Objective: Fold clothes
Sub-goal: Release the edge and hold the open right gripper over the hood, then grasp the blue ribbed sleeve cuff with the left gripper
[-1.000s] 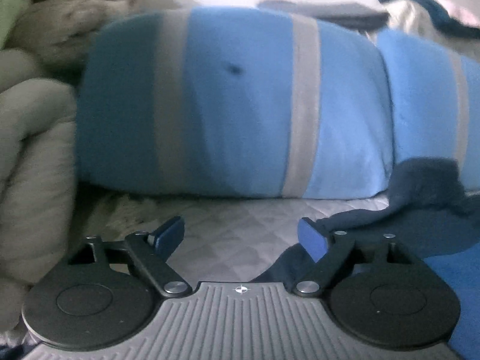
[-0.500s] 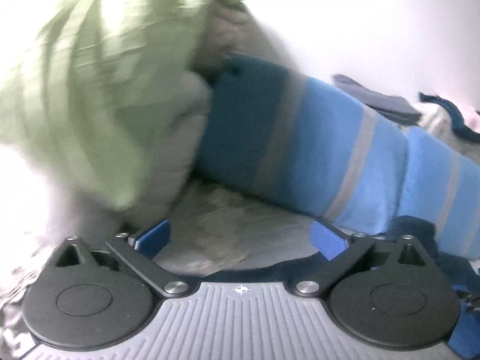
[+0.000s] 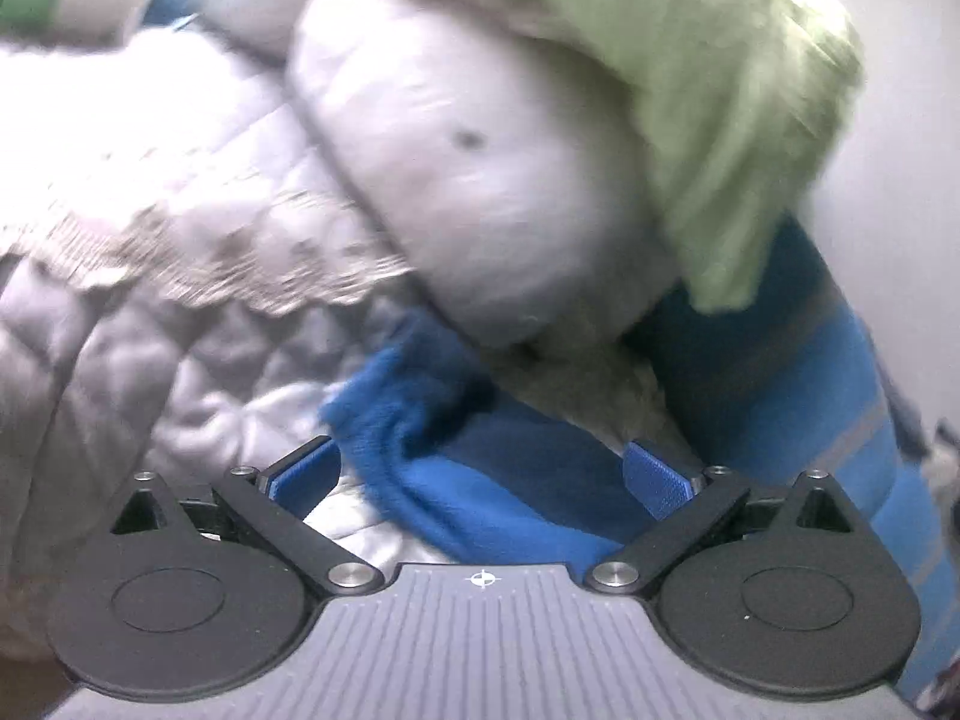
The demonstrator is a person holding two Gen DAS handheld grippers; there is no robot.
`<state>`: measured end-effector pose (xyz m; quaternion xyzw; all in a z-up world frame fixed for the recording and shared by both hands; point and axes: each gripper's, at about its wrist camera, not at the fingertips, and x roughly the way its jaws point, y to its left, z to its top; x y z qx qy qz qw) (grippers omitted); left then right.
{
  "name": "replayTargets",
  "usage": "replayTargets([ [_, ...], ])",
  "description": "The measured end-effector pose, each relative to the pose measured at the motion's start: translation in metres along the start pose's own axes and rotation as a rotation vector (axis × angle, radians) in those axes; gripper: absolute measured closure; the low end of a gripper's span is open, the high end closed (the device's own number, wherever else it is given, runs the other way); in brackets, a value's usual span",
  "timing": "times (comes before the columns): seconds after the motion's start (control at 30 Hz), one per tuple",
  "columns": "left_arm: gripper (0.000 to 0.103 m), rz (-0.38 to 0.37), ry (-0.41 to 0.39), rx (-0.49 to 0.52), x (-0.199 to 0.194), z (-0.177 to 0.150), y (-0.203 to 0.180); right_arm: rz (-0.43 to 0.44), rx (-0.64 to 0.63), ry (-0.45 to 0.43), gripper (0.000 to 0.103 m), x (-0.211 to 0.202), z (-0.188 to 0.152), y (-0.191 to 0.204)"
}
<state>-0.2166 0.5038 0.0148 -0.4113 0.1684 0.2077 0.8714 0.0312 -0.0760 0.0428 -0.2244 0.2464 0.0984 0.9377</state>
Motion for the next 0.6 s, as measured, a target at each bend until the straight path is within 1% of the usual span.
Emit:
replayTargets([
  [0.1,0.001,-0.016,0.013,-0.084,0.010,-0.003,0.022,0.000,-0.017,-0.001,0.000,0.001,-0.001,0.003],
  [0.17,0.001,-0.022,0.022,-0.113,0.016,-0.007,0.035,-0.001,-0.028,-0.002,0.000,0.002,-0.002,0.006],
  [0.23,0.002,-0.002,0.023,-0.085,0.024,-0.009,0.040,-0.001,-0.039,-0.003,0.000,0.002,-0.003,0.008],
  [0.27,0.008,-0.001,0.016,-0.079,0.028,-0.010,0.041,-0.001,-0.044,-0.004,0.000,0.002,-0.003,0.009],
  [0.33,0.018,-0.020,0.000,-0.107,0.032,-0.010,0.047,-0.001,-0.056,-0.005,0.000,0.003,-0.004,0.011],
  [0.4,0.030,-0.020,-0.015,-0.143,0.037,-0.011,0.052,-0.001,-0.069,-0.008,0.000,0.004,-0.005,0.014],
  [0.43,0.046,-0.015,-0.018,-0.158,0.039,-0.011,0.054,-0.001,-0.078,-0.012,0.000,0.004,-0.005,0.016],
  [0.47,0.055,-0.011,-0.022,-0.174,0.042,-0.010,0.056,0.001,-0.088,-0.017,0.000,0.003,-0.005,0.017],
  [0.6,0.055,-0.043,-0.039,-0.245,0.039,-0.009,0.064,0.013,-0.114,-0.030,0.000,0.003,-0.006,0.024],
])
